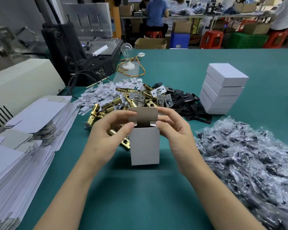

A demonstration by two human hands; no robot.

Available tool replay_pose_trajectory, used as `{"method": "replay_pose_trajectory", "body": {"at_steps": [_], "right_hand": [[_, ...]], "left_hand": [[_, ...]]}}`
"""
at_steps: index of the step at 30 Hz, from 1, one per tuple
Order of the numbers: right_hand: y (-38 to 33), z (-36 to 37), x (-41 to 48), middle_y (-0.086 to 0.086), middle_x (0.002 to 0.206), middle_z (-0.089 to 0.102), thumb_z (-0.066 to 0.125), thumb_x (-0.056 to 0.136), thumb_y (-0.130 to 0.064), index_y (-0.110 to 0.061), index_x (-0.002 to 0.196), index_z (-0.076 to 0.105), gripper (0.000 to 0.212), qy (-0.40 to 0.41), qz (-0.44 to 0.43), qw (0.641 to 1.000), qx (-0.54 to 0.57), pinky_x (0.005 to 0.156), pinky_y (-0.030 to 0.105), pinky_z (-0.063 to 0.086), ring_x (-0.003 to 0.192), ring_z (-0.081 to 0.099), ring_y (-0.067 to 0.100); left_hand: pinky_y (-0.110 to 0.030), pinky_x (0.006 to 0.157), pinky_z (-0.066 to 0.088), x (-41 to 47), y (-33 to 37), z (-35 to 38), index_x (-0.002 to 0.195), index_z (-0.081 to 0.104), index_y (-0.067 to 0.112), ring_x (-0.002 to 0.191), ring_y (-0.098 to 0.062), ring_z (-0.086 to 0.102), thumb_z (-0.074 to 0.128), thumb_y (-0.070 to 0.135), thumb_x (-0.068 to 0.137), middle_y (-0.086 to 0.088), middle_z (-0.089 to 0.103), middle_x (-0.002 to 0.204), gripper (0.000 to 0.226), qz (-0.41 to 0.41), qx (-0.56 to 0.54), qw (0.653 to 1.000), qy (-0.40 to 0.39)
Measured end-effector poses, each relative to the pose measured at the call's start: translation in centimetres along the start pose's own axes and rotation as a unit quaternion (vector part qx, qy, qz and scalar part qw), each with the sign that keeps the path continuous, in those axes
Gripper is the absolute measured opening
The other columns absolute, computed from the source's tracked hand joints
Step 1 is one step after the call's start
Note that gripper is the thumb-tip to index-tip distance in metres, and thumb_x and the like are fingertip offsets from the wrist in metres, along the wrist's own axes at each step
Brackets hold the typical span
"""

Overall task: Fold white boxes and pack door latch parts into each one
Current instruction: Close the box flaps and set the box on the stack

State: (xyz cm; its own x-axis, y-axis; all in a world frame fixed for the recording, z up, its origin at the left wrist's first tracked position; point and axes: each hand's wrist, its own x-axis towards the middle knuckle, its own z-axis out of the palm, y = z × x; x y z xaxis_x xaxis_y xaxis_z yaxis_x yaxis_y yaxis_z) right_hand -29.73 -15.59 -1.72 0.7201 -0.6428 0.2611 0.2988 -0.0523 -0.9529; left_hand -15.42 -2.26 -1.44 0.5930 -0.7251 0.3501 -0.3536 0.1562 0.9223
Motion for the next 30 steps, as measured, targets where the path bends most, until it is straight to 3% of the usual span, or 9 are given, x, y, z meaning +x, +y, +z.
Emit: {"method": "replay_pose_trajectory", "body": {"at_steps": [2, 7, 12, 16, 21, 26, 30], "right_hand": [[-0.1, -0.1, 0.0, 0.002, 0.103, 0.078, 0.055, 0.095, -0.007, -0.022, 0.115, 0.071, 0.030, 0.003, 0.000, 1.000, 0.004, 0.095, 0.032, 0.056, 0.099, 0.072, 0.017], [-0.2, -0.1, -0.1, 0.001, 0.103, 0.077, 0.057, 0.091, -0.013, -0.025, 0.102, 0.073, 0.023, 0.003, 0.005, 1.000, -0.009, 0.093, 0.032, 0.055, 0.098, 0.070, 0.014], [-0.1, -0.1, 0.0, 0.002, 0.101, 0.076, 0.057, 0.092, -0.011, -0.016, 0.096, 0.075, 0.019, 0.000, -0.003, 1.000, -0.021, 0.090, 0.031, 0.057, 0.101, 0.070, 0.015], [0.1, -0.4, -0.3, 0.001, 0.104, 0.074, 0.054, 0.095, -0.019, -0.018, 0.099, 0.074, 0.020, -0.021, 0.002, 0.998, -0.066, 0.091, 0.038, 0.053, 0.103, 0.067, 0.018], [-0.3, -0.2, -1.2, -0.003, 0.104, 0.071, 0.055, 0.095, -0.042, -0.026, 0.104, 0.071, 0.024, -0.046, -0.027, 0.993, -0.108, 0.083, 0.022, 0.049, 0.100, 0.065, 0.016], [-0.1, -0.5, -1.3, -0.004, 0.112, 0.071, 0.062, 0.096, -0.024, -0.027, 0.106, 0.071, 0.014, -0.057, -0.046, 0.988, -0.136, 0.087, 0.024, 0.052, 0.110, 0.066, 0.021], [-0.1, -0.5, -1.3, -0.008, 0.112, 0.071, 0.064, 0.095, -0.025, -0.032, 0.108, 0.069, 0.016, -0.055, -0.057, 0.987, -0.138, 0.088, 0.021, 0.052, 0.111, 0.066, 0.020]], "left_hand": [[-0.053, 0.088, 0.057, -0.5, -0.7, 0.6, 0.107, 0.069, 0.045, 0.102, -0.039, 0.069, 0.075, 0.031, 0.088, 0.001, 0.078, 0.110, 0.025, 0.017, -0.048, 0.998, 0.025], [-0.021, 0.088, 0.054, -0.7, -1.1, 0.9, 0.130, 0.061, 0.048, 0.102, -0.017, 0.072, 0.068, 0.032, 0.089, 0.006, 0.075, 0.107, 0.044, 0.030, -0.088, 0.995, 0.023], [-0.045, 0.092, 0.059, -0.8, -1.4, 0.7, 0.109, 0.077, 0.040, 0.112, -0.024, 0.071, 0.065, 0.033, 0.097, 0.000, 0.077, 0.116, 0.019, 0.062, -0.019, 0.998, 0.018], [-0.028, 0.092, 0.058, -1.0, -1.2, 0.4, 0.107, 0.077, 0.042, 0.118, -0.021, 0.071, 0.065, 0.034, 0.099, 0.004, 0.077, 0.119, 0.016, 0.067, -0.017, 0.998, 0.010], [-0.029, 0.089, 0.058, -1.5, -1.1, 0.4, 0.110, 0.075, 0.031, 0.117, -0.023, 0.070, 0.066, 0.029, 0.100, 0.005, 0.076, 0.120, 0.014, 0.108, 0.034, 0.994, 0.008], [-0.028, 0.087, 0.056, -1.8, -0.9, 0.9, 0.100, 0.076, 0.017, 0.112, -0.021, 0.071, 0.068, 0.029, 0.096, 0.009, 0.076, 0.114, 0.015, 0.120, 0.060, 0.990, 0.037], [-0.032, 0.087, 0.057, -1.7, -0.8, 1.1, 0.104, 0.074, 0.018, 0.109, -0.022, 0.070, 0.067, 0.030, 0.097, 0.010, 0.075, 0.111, 0.017, 0.115, 0.072, 0.990, 0.046]]}}
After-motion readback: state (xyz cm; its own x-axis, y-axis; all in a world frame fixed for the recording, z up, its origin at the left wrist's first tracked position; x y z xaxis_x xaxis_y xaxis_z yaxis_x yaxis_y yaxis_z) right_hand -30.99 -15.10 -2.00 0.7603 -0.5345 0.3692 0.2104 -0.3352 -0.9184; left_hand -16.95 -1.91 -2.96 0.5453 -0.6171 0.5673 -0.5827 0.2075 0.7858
